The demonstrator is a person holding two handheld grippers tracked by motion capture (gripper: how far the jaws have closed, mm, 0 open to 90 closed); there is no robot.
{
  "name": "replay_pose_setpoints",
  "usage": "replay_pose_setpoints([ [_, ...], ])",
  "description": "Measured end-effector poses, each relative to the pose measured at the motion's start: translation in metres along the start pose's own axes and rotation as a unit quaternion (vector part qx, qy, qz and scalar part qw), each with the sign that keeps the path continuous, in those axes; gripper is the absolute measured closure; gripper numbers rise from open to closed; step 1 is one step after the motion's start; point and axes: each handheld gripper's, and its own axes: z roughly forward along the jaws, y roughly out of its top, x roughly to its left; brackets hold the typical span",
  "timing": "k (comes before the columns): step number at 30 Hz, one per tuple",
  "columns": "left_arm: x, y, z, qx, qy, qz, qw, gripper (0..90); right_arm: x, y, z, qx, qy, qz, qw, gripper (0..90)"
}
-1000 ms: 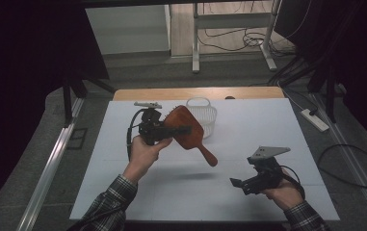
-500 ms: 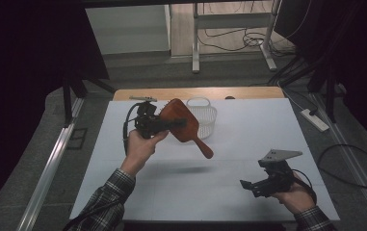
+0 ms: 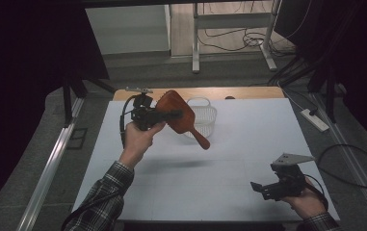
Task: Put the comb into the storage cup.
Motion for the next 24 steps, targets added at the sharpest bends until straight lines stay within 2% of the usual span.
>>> replay_pose_setpoints([
  [13, 0.005, 0.021, -0.004, -0.018, 0.015, -0.005, 0.9997, 54.1, -0.007, -0.013, -0.013, 0.015, -0.03, 0.025, 0.9991, 0.0],
  [24, 0.011, 0.036, -0.003, -0.035, 0.036, -0.012, 0.9987, 54.1, -0.012, -0.023, -0.021, 0.026, -0.038, 0.048, 0.9978, 0.0],
])
